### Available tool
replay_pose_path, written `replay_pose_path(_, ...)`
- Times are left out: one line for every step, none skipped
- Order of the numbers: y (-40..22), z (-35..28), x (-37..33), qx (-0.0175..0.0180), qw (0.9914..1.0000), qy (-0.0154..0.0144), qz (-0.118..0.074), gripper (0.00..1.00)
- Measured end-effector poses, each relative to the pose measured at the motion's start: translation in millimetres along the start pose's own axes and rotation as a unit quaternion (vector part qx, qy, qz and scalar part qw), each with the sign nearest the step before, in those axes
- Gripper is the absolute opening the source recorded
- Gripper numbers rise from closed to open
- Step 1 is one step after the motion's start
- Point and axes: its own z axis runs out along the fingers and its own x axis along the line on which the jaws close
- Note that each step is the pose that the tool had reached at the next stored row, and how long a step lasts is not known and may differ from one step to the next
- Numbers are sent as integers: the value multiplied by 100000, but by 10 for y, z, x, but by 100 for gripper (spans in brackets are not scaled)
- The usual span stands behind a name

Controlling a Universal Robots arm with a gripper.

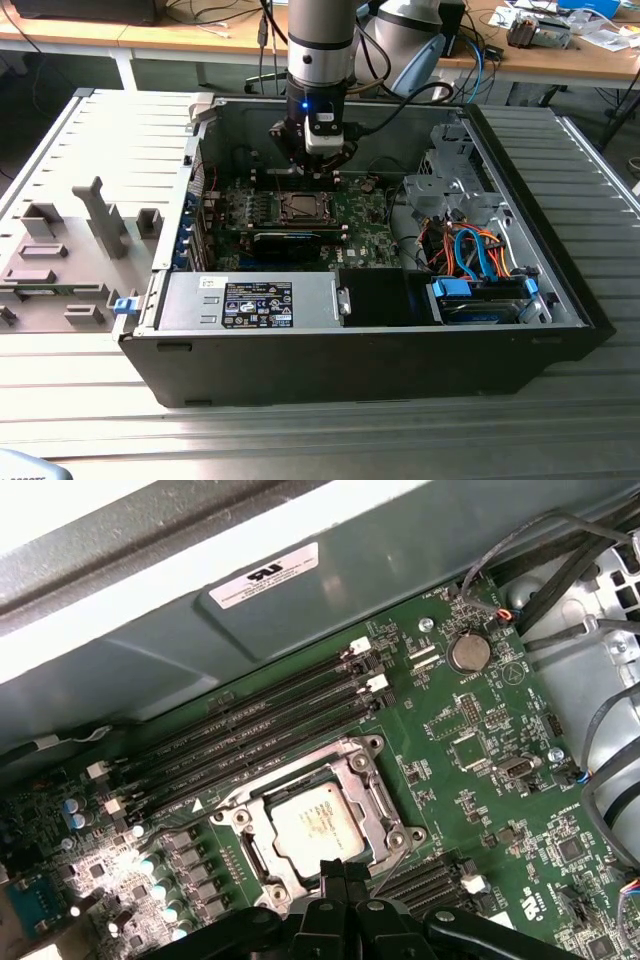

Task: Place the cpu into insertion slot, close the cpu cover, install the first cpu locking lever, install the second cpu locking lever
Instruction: 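Install the first cpu locking lever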

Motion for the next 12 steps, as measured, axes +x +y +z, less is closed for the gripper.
replay_pose_path(0, 0, 0, -6, 100000, -3, -145, 11)
replay_pose_path(0, 0, 0, -5, 99999, -12, -468, 11)
replay_pose_path(0, 0, 0, -5, 99997, -17, -714, 11)
replay_pose_path(0, 0, 0, -8, 99996, -23, -905, 11)
replay_pose_path(0, 0, 0, -12, 99994, -28, -1075, 11)
replay_pose_path(0, 0, 0, -14, 99992, -31, -1245, 11)
replay_pose_path(0, 1, 0, -16, 99991, -34, -1306, 11)
replay_pose_path(0, 1, 0, -18, 99991, -35, -1356, 11)
replay_pose_path(0, 1, 0, -17, 99990, -35, -1398, 11)
replay_pose_path(0, 0, 0, -13, 99989, -37, -1455, 11)
replay_pose_path(0, 1, 0, -17, 99989, -37, -1504, 11)
replay_pose_path(0, 0, 0, -16, 99988, -38, -1551, 11)
